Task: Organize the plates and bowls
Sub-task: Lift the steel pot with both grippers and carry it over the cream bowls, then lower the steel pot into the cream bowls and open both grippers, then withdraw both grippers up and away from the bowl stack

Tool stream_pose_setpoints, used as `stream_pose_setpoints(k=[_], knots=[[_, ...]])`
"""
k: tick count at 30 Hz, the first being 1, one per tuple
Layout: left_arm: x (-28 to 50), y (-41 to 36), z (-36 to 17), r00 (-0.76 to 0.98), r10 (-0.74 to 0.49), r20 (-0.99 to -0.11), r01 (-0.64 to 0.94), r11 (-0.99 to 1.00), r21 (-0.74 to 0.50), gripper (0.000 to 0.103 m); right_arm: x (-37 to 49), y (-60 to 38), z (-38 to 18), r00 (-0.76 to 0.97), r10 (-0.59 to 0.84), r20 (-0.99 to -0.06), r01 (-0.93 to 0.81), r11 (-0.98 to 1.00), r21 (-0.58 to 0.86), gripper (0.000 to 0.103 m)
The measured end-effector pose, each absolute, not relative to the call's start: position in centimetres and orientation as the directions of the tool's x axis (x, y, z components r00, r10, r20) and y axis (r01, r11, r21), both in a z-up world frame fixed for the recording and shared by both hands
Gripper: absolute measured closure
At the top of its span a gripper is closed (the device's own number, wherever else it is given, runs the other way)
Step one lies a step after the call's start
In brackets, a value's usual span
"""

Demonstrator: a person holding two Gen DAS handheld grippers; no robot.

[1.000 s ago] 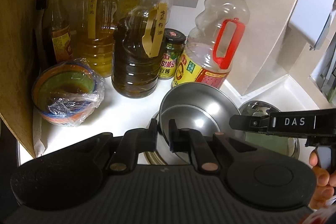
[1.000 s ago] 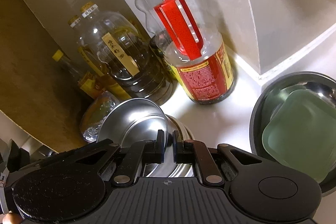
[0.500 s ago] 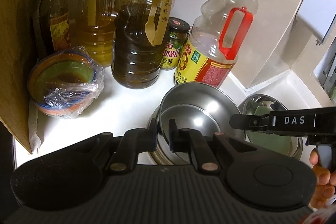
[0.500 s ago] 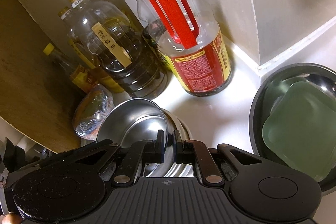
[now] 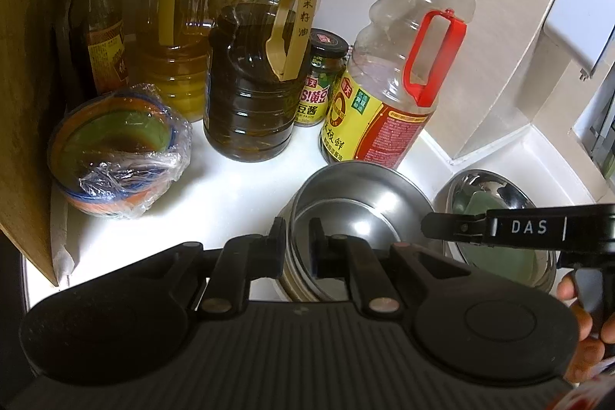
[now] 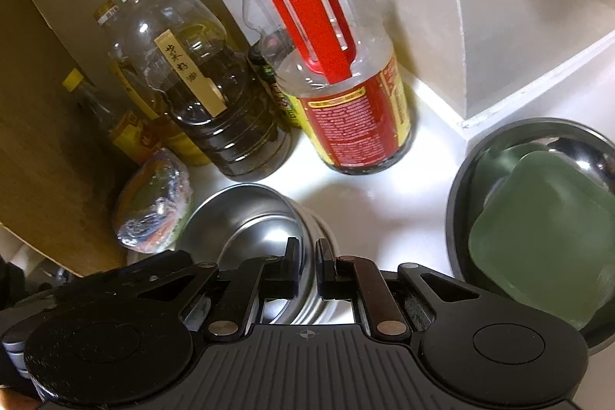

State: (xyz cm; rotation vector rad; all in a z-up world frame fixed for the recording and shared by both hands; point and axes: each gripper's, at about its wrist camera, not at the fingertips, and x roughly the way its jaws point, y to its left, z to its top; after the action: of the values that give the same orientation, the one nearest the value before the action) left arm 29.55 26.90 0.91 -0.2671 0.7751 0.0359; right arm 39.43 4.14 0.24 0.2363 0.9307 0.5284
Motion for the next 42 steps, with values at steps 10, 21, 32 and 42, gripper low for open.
stream_pose_setpoints(k=[10,21,32,42], knots=[[28.9,27.4,1.5,0.724,-0.076,-0.685,-0.112,0.968,-0.225,0.094,38.6,4.1,0.4,0.511,0.508,-0.693,-0.327,0.861,0.389,0.094],[27.7,27.5,2.2,0.732,-0.099,-0.674,-0.075,0.971,-0.225,0.094,37.4,3.9,0.8,0.543,0.498,-0.676,-0.306,0.867,0.393,0.093],[25.0,27.2,3.0,0.743,-0.129,-0.657,-0.010,0.979,-0.203,0.085,33.8,2.5,1.6,0.598,0.474,-0.646,-0.263,0.878,0.401,0.058],[20.3,25.7,3.0,0.732,-0.167,-0.660,0.065,0.982,-0.176,0.083,27.6,0.0,1.0,0.638,0.443,-0.629,-0.223,0.889,0.400,0.054]])
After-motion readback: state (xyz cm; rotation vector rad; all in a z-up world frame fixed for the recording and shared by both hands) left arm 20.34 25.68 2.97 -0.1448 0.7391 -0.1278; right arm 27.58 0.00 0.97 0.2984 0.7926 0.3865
